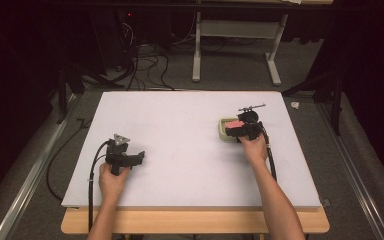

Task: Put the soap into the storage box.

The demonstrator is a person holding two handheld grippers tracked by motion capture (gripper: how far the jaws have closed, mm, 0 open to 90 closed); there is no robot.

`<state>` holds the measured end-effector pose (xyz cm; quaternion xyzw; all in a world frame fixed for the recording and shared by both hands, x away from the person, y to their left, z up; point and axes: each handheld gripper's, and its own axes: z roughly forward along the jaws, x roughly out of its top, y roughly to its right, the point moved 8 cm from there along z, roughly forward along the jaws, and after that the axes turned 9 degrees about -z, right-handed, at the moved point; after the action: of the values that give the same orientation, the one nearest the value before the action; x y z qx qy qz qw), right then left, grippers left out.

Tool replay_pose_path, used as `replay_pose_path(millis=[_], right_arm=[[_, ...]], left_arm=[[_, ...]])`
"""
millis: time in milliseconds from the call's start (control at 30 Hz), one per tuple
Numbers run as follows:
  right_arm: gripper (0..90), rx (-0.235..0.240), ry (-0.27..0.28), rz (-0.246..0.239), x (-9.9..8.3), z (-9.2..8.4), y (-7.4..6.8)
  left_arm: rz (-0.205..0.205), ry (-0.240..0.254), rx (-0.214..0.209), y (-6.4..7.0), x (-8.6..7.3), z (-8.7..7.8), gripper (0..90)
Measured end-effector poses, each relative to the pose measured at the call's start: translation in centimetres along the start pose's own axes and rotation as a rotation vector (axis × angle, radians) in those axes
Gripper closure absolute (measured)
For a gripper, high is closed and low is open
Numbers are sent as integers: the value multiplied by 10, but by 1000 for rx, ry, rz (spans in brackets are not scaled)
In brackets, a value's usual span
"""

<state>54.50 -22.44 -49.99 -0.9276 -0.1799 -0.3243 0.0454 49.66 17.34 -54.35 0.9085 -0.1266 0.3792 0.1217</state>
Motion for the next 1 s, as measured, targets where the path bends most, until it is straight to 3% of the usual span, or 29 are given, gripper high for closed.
replay_pose_path(millis=[400, 500, 600, 1000], right_arm=[[135, 9, -9, 50, -2, 6, 4], [134, -11, -12, 35, -2, 6, 3], [132, 16, -6, 47, -2, 7, 2], [127, 0, 12, 47, 3, 2, 4]], left_arm=[[0, 0, 0, 0, 0, 0, 157], [0, 0, 0, 0, 0, 0, 157], [0, -1, 1, 0, 0, 0, 156], [0, 0, 0, 0, 0, 0, 157]])
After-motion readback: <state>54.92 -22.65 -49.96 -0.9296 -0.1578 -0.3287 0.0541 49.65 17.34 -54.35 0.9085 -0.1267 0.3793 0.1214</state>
